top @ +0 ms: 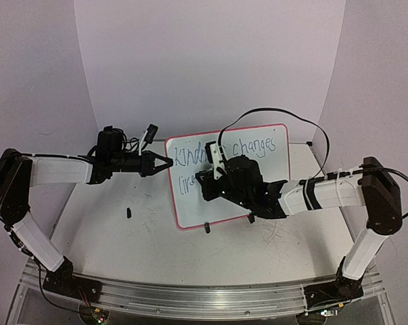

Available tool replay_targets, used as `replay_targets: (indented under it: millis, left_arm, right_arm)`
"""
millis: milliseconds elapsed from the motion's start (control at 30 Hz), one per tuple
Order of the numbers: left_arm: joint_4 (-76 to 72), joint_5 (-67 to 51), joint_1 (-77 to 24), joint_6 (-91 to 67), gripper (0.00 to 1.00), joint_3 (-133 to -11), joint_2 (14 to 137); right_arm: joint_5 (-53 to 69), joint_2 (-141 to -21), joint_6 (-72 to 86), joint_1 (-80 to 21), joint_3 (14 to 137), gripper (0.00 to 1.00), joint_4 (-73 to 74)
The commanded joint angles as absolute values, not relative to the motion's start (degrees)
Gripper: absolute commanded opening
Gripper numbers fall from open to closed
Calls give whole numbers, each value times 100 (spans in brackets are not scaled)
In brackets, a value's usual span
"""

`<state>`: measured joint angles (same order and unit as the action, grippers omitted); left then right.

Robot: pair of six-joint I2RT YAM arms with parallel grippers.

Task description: Write a sentence on the whiteboard

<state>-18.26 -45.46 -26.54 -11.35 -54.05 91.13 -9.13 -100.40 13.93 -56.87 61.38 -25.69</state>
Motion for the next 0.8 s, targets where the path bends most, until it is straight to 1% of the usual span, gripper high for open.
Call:
replay_targets:
  millis: [0, 767]
  left_arm:
    - [-1679, -4420, -2707, -564, 0, -5577, 9088]
    - [-1678, -4447, -2717, -566, 0, -5573, 9078]
  right_arm:
    - [-993, -10125, 1467, -5676, 6064, 0, -2567]
    - [-1207, -10038, 1555, -5703, 5788, 0, -2526]
